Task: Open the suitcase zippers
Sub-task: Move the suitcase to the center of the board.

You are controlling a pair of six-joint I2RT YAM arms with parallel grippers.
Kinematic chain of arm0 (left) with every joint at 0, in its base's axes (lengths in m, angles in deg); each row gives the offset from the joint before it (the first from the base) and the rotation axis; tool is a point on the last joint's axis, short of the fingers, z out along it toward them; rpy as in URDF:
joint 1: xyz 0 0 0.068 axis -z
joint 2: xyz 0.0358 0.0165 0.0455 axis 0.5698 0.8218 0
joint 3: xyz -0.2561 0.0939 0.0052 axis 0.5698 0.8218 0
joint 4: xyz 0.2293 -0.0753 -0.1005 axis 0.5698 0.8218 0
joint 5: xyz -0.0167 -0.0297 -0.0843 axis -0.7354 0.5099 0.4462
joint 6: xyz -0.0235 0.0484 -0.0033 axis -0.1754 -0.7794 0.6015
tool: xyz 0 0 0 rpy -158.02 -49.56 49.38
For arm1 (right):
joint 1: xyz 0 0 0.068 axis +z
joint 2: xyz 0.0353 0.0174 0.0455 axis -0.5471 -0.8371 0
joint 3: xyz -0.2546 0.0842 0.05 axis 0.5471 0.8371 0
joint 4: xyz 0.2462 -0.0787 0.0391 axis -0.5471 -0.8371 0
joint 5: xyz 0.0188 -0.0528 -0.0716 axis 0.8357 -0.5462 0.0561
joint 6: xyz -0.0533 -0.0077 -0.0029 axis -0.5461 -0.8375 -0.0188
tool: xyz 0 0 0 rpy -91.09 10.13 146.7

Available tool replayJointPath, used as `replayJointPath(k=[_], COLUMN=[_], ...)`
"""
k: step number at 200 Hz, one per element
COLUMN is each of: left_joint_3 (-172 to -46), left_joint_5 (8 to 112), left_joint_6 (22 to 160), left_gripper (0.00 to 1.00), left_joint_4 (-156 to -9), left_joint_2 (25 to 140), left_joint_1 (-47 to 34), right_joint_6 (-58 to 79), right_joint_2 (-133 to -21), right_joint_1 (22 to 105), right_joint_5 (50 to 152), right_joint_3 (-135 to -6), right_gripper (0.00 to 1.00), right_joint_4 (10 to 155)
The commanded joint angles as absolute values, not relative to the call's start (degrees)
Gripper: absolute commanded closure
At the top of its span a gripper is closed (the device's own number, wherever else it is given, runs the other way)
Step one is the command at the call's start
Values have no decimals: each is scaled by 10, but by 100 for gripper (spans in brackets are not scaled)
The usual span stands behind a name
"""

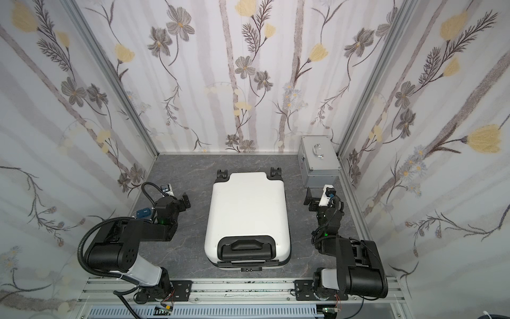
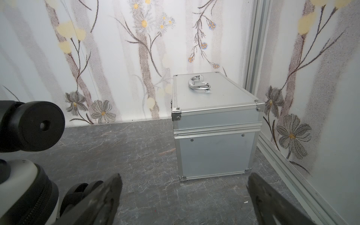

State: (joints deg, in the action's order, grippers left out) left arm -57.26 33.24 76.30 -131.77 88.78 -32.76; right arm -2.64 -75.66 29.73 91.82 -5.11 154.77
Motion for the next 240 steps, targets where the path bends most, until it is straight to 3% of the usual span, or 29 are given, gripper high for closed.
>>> replayJointPath(k=[1, 98, 120, 144, 191, 213, 240], left_joint_3=[-573, -582, -614, -670, -752, -827, -839], left_joint_5=[333, 333, 300, 304, 510, 628, 764], left_joint_6=[766, 761, 742, 772, 933, 989, 1059], left_gripper=[0, 0, 0, 2, 6, 8, 8], left_joint_4=[-1337, -1306, -1208, -1040, -829, -685, -639], left_joint_2=[888, 866, 815, 734, 595, 584, 571], left_joint_1=[-328, -324, -299, -276, -240, -235, -220], right_joint_6=[-31, -19, -16, 77, 193, 235, 237], right_joint_2=[-757, -734, -664, -586, -483, -483, -456], right_joint_1=[297, 296, 295, 294, 294, 303, 362], right_joint_5=[921, 897, 896, 879, 1054, 1196, 1204], right_joint_3=[-55, -52, -82, -172, -294, -358, -389], right_gripper=[0, 0, 0, 0, 0, 0, 2], right_joint_4=[1561, 1550, 1433, 1189, 916, 784, 661])
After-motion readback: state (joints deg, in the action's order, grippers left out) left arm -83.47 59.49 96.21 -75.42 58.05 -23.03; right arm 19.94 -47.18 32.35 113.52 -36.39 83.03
